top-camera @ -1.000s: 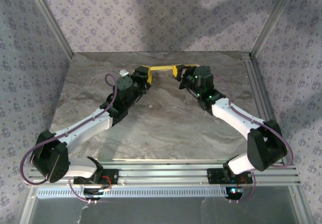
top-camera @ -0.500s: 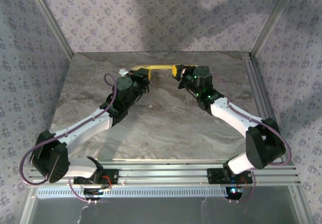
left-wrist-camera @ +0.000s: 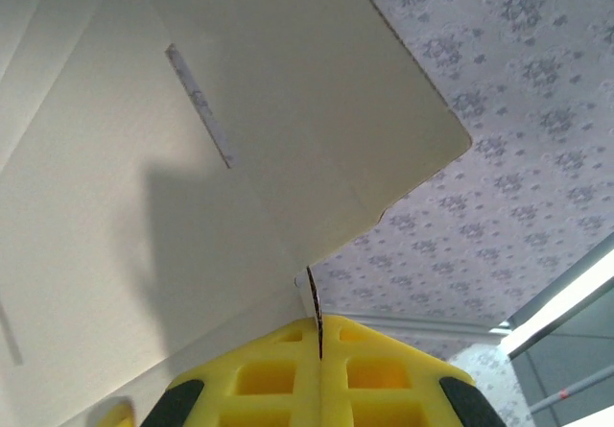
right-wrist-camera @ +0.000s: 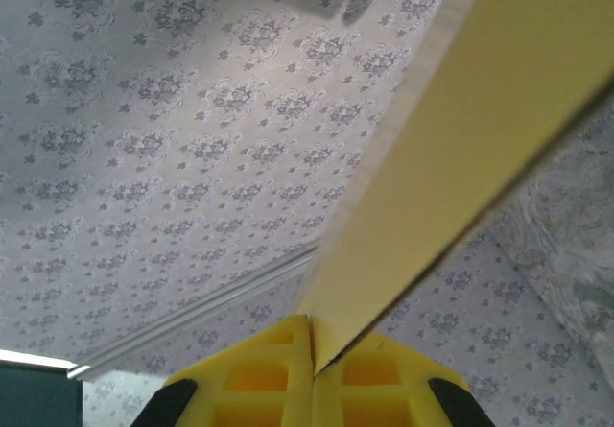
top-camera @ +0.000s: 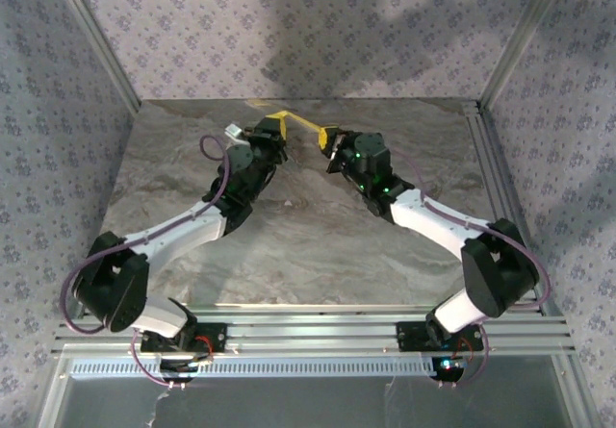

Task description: Fold the paper box

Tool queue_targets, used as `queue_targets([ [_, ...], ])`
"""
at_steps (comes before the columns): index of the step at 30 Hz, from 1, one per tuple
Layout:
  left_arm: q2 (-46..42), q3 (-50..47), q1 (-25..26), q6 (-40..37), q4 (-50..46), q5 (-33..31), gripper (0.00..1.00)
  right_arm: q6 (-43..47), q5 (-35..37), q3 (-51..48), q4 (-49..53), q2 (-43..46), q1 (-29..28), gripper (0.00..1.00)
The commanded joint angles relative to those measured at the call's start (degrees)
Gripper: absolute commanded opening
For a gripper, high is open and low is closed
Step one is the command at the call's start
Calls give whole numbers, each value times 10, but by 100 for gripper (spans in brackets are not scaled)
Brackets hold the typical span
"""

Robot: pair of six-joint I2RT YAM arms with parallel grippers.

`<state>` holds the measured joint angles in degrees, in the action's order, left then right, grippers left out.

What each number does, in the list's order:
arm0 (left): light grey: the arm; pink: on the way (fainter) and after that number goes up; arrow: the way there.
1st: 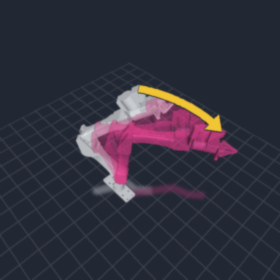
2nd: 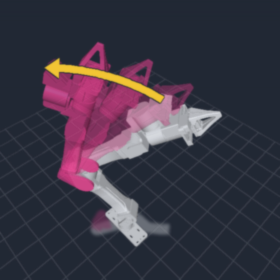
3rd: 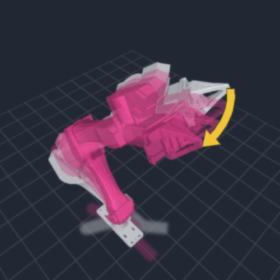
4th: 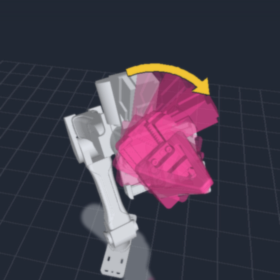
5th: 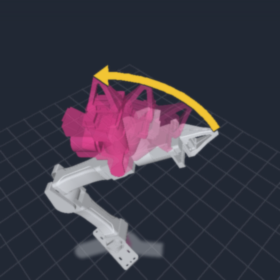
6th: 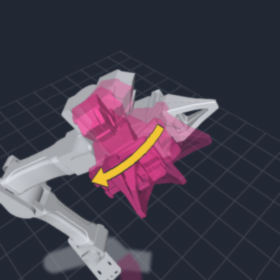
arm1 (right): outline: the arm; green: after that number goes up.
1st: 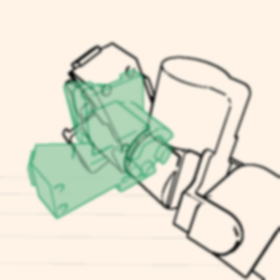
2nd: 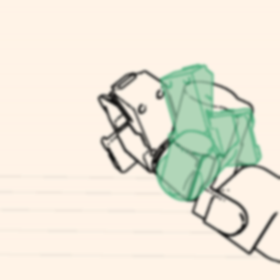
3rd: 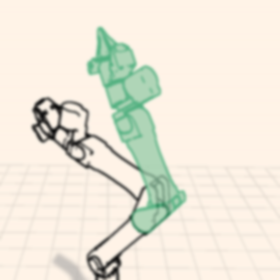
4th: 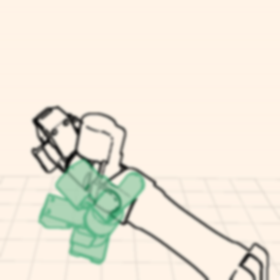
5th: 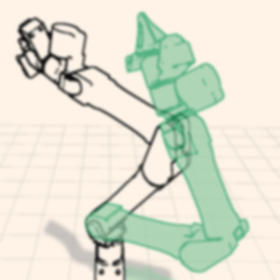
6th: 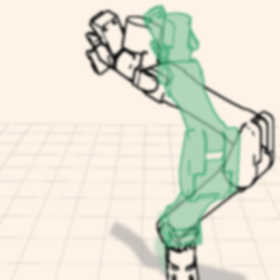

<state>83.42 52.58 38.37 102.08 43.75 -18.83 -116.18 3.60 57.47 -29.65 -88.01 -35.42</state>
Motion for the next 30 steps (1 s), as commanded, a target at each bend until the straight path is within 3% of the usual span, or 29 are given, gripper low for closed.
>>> queue_targets([
  [1,33,26,4,22,77,20,0,-21,-37,16,-70,-22,-41,0],
  [8,52,8,4,50,107,27,0,-30,-31,26,-79,-31,-43,0],
  [13,96,22,4,73,155,43,9,-35,-29,31,-85,-36,-45,0],
  [20,145,25,8,110,210,59,12,-36,-30,37,-85,-32,-38,0],
  [27,159,33,7,118,213,73,27,-36,-33,35,-83,-30,-35,0],
  [30,169,38,7,124,223,82,29,-38,-34,33,-84,-28,-30,0],
])
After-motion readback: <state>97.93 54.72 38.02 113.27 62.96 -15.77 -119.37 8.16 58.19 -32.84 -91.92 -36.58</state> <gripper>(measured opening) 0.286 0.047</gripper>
